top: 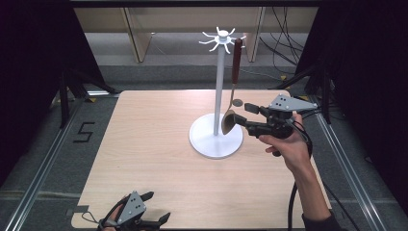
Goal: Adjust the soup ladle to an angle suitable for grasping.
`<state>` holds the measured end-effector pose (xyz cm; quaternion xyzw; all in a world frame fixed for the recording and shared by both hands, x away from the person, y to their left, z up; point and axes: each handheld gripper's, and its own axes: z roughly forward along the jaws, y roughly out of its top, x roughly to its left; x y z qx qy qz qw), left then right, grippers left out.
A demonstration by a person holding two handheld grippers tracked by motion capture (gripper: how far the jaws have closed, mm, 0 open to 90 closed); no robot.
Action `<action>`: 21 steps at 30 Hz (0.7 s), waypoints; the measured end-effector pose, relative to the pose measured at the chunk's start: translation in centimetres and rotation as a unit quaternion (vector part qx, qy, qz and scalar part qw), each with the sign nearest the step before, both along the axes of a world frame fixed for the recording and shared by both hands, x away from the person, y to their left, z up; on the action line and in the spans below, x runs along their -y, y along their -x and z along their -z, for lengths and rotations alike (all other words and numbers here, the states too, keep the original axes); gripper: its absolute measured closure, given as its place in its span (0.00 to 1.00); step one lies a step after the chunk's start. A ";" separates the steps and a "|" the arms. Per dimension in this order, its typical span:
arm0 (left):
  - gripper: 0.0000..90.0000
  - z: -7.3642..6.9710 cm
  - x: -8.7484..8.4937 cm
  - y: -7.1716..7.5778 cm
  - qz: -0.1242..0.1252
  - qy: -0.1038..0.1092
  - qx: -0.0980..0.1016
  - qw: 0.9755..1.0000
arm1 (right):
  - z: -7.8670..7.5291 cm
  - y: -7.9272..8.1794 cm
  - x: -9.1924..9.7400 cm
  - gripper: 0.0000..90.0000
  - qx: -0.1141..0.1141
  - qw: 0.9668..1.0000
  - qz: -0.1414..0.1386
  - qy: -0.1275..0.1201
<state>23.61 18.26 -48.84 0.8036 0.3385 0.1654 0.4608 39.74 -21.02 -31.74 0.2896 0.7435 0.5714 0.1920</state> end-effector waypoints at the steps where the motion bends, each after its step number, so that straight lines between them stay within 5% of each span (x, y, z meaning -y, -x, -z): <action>1: 0.16 0.0 -0.1 0.0 0.003 -0.005 0.001 1.000 | 0.2 0.1 0.0 0.48 0.003 1.000 0.002 -0.001; 18: 0.16 -0.1 -0.1 -0.1 0.001 -0.004 0.000 1.000 | 2.7 -0.2 -0.3 0.46 -0.020 1.000 -0.005 0.020; 21: 0.16 -0.1 -0.2 -0.2 0.009 -0.008 0.009 1.000 | 3.0 -0.1 -0.4 0.46 -0.041 0.999 -0.007 0.028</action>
